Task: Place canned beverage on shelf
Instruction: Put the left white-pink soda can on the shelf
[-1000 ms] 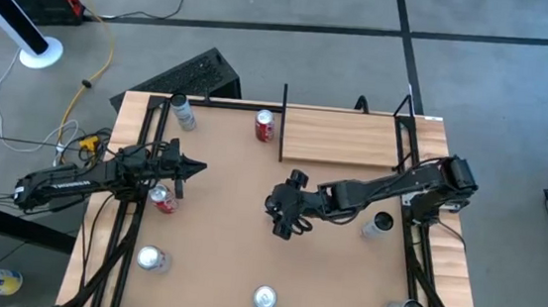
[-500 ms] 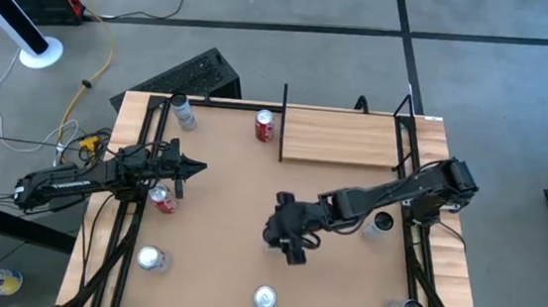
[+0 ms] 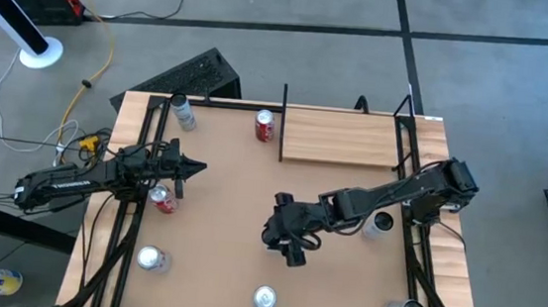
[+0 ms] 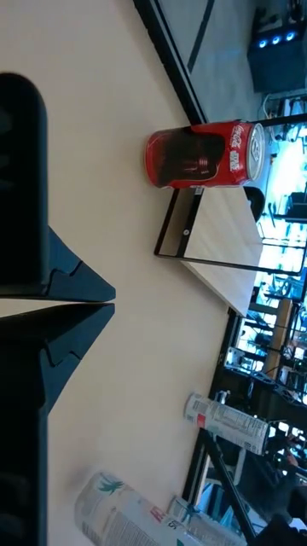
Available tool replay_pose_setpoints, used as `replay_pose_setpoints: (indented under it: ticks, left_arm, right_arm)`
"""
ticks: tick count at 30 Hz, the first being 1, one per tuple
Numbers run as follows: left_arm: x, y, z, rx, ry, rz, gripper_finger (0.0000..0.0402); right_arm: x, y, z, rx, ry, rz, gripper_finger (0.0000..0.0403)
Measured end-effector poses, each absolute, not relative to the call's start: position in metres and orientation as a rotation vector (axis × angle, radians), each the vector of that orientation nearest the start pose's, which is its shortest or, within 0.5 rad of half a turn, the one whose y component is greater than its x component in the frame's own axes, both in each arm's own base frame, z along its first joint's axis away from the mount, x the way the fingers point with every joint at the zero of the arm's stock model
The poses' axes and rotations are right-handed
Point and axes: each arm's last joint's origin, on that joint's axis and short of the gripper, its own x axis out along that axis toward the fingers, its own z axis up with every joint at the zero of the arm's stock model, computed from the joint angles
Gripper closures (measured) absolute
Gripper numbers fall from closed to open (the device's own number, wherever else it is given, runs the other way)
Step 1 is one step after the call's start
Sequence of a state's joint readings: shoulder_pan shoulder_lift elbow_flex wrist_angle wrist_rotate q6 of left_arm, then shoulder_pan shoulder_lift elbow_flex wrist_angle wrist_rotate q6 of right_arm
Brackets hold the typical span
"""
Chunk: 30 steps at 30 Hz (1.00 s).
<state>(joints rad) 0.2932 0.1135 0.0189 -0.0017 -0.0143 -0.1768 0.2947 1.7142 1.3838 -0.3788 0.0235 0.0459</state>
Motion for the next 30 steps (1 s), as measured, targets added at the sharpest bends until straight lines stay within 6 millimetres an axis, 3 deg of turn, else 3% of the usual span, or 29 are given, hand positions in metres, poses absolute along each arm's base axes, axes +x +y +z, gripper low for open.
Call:
replay_pose_setpoints:
  ticks: [30]
  left_arm:
    - [0.099,0.030,0.161,-0.189,0.068,0.315,0.0402]
  right_arm:
    - [0.371,0.081,0.277,-0.010,0.745,0.144,0.0100]
